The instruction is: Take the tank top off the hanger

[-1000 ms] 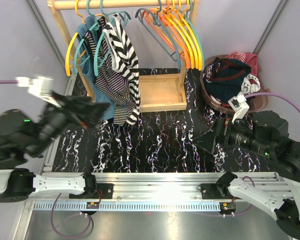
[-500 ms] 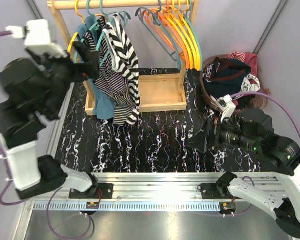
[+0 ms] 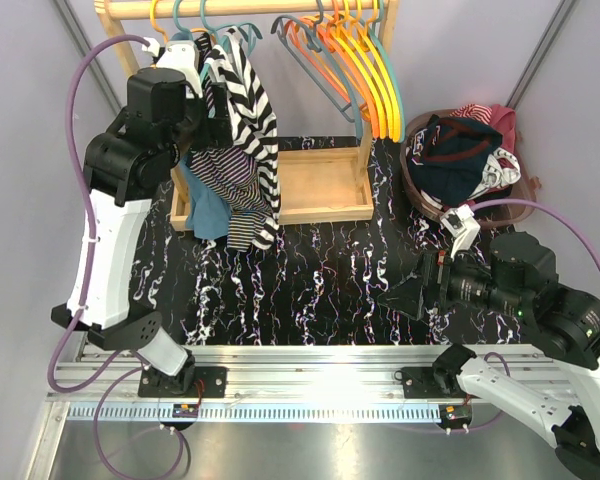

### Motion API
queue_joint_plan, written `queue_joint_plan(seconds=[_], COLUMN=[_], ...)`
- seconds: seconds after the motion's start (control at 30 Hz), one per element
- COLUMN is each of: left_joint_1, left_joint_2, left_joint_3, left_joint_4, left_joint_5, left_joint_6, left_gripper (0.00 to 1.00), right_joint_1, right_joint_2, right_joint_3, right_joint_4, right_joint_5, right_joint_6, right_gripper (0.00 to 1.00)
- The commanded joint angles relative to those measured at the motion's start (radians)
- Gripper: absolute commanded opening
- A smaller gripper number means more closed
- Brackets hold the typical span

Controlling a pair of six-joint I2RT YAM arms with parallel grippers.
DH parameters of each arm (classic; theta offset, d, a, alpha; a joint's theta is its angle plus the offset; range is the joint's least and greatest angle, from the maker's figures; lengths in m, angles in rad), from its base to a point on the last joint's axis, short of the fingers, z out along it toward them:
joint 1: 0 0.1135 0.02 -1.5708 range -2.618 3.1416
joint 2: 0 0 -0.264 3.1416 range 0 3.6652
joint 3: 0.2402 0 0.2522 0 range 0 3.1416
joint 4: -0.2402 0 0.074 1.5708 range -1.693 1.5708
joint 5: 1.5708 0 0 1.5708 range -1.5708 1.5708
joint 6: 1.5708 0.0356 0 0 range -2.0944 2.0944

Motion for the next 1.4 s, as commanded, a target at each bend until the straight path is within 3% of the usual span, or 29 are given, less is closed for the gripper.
queue_joint_plan(seconds=[0.0, 0.2, 0.4, 0.53, 0.57, 0.63, 0.9, 1.13, 1.37], left_joint_1=[0.02, 0.072, 0.115, 0.122, 0.122, 0.124, 0.089, -0.063, -0.091], left_joint_2=[0.014, 0.054, 0.128, 0.168, 0.174, 0.178, 0.166, 0.111, 0.024], left_joint_3=[0.017, -0.012, 0.015, 0.049, 0.055, 0.071, 0.121, 0.088, 0.023], left_joint_4=[0.042, 0.079, 0.12, 0.128, 0.128, 0.13, 0.154, 0.301, 0.445], left_joint_5=[0.029, 0.045, 0.17, 0.193, 0.194, 0.188, 0.138, -0.16, -0.223], left_joint_6=[0.022, 0.033, 0.03, 0.018, 0.015, 0.004, -0.01, 0.116, 0.162], left_gripper=[0.85, 0.82, 0.66, 0.4, 0.2, 0.0, 0.0, 0.0, 0.0], right_joint_1=[0.002, 0.002, 0.002, 0.002, 0.002, 0.002, 0.0, 0.002, 0.002], right_joint_2=[-0.001, 0.006, -0.001, -0.014, -0.015, -0.021, -0.037, -0.063, -0.084], right_joint_3=[-0.005, 0.001, -0.002, -0.008, -0.01, -0.014, -0.042, -0.071, -0.085], right_joint_4=[0.002, 0.0, 0.003, 0.002, 0.003, 0.006, 0.026, 0.032, 0.026], right_joint_5=[-0.006, 0.0, 0.012, 0.024, 0.027, 0.032, 0.043, 0.056, 0.079], right_joint_6=[0.002, -0.001, 0.011, 0.018, 0.018, 0.023, 0.038, 0.058, 0.069], right_gripper=[1.0, 1.0, 1.0, 1.0, 0.99, 1.0, 1.0, 1.0, 1.0])
